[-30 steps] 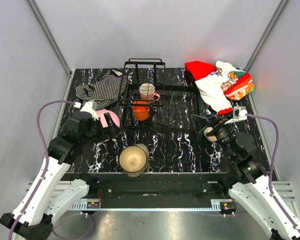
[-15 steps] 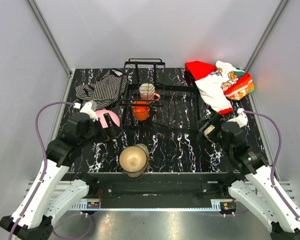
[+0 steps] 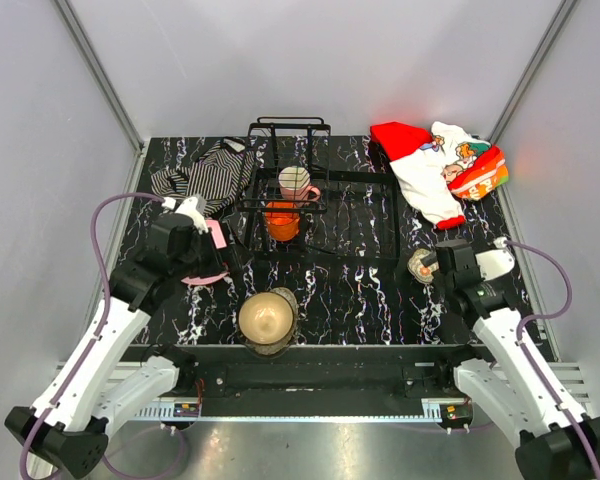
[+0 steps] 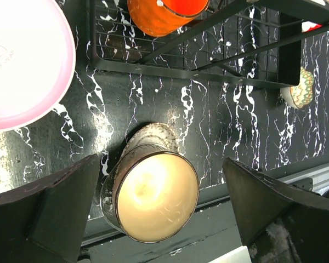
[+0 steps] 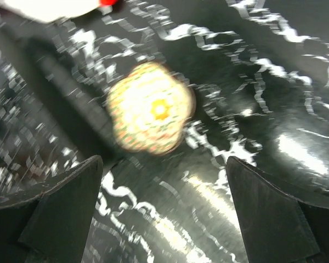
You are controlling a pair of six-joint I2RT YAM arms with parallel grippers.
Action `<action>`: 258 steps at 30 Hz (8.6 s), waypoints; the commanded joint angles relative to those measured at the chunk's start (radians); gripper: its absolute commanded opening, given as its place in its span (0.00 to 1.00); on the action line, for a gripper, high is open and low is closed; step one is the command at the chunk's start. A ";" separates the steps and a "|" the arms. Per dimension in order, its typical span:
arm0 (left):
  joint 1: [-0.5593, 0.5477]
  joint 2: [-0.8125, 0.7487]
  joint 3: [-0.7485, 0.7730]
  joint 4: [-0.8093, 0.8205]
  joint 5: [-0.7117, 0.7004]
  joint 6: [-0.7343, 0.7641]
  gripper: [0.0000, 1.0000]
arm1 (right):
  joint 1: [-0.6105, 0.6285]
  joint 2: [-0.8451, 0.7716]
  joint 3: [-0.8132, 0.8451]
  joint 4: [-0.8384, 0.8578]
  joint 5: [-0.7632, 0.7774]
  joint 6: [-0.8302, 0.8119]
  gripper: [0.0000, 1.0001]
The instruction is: Load the mixed dishes into the dish rack
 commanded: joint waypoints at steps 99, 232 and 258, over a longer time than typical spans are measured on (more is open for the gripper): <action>0.004 -0.037 0.045 0.040 0.003 0.069 0.99 | -0.084 0.449 0.330 0.804 -0.004 -0.914 0.00; 0.144 0.129 0.029 0.165 0.180 0.149 0.99 | -0.060 1.238 0.306 2.308 -0.396 -1.758 0.58; 0.144 -0.003 0.033 0.028 0.148 0.105 0.99 | 0.400 0.187 0.227 0.506 -0.124 -0.609 0.66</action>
